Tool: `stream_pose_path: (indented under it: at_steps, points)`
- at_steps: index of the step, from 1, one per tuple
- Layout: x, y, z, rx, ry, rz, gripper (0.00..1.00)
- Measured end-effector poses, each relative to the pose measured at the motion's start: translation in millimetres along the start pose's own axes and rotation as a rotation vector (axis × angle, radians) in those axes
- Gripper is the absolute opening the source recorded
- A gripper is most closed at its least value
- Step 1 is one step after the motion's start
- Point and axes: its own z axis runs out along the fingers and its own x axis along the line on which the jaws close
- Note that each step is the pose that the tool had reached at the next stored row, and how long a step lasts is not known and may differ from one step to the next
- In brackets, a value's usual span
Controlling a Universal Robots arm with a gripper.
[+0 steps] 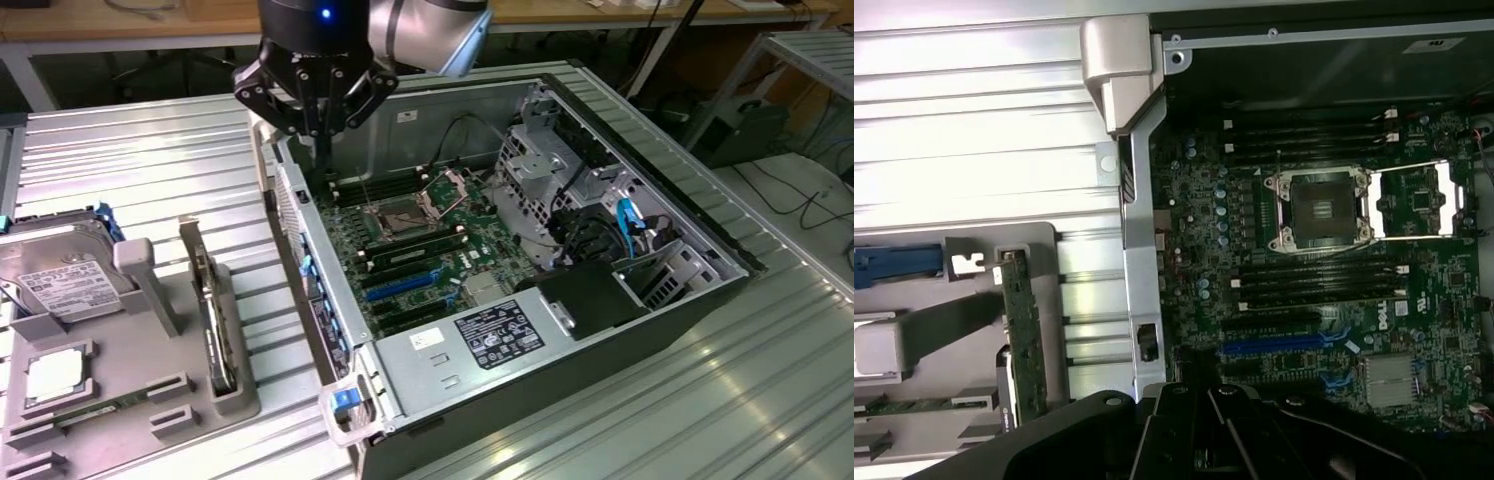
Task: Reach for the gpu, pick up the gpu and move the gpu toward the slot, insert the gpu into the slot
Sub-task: 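Reach for the gpu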
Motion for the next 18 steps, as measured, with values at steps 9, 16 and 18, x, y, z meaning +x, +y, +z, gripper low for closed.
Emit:
stream_pose_path:
  at_steps: [9, 16, 18]
  points:
    - [10.1, -2.3, -0.2, 0.0, 0.0, 0.0, 0.11]
    - [18.5, -4.3, -0.4, 0.0, 0.0, 0.0, 0.11]
    - [20.9, -4.9, -0.4, 0.0, -0.0001, 0.0, 0.11]
